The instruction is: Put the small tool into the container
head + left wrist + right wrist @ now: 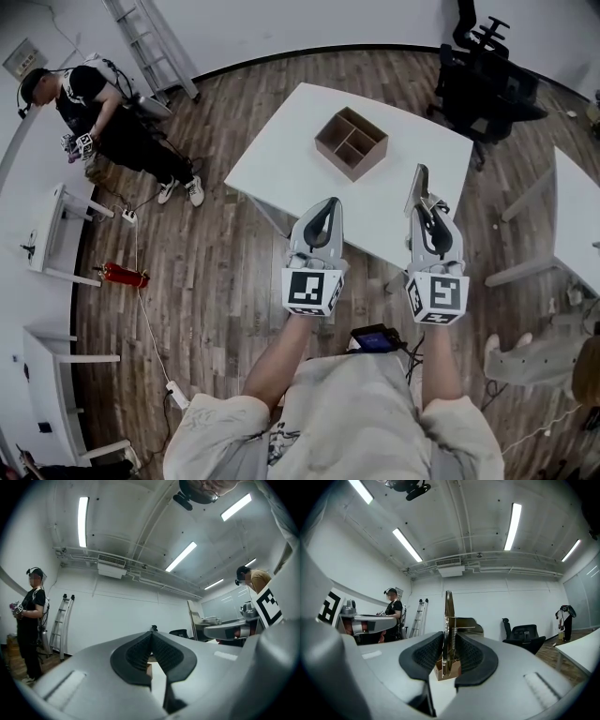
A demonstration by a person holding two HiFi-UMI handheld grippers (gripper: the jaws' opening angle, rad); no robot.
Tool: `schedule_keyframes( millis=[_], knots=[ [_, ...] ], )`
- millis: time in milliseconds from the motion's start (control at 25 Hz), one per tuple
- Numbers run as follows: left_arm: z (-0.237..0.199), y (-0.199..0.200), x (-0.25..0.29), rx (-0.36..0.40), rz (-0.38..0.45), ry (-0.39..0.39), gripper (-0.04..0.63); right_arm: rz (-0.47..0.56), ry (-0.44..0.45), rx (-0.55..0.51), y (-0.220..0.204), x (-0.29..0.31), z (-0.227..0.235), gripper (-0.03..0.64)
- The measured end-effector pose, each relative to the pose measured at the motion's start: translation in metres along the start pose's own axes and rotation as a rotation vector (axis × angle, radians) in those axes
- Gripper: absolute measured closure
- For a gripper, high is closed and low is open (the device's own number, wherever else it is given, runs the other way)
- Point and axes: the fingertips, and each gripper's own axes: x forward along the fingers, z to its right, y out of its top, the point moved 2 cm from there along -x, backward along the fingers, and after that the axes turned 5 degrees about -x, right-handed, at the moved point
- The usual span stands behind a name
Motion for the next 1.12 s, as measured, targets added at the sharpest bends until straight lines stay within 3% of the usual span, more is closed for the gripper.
schedule_keyframes(
  millis=[240,560,800,1120],
  knots=[
    [0.014,-0.020,0.077,0.003,-0.005,0.023,0.580,-0.012,0.023,0.003,-0.021,0.048,0.059,0.523],
    [-0.025,-0.050,0.146,0.003,-0.026,0.034,0.580,-0.029,0.035,0.013,-0.050,0.129,0.076,0.523],
    [-0.079,-0.070,0.208,-0.009,-0.033,0.007,0.580,-0.049,0.011,0.014,-0.066,0.207,0.075,0.523],
    [-0.183,-0.087,0.265,-0.026,-0.029,-0.020,0.580,-0.073,-0.015,-0.009,-0.076,0.315,0.035,0.523]
  ],
)
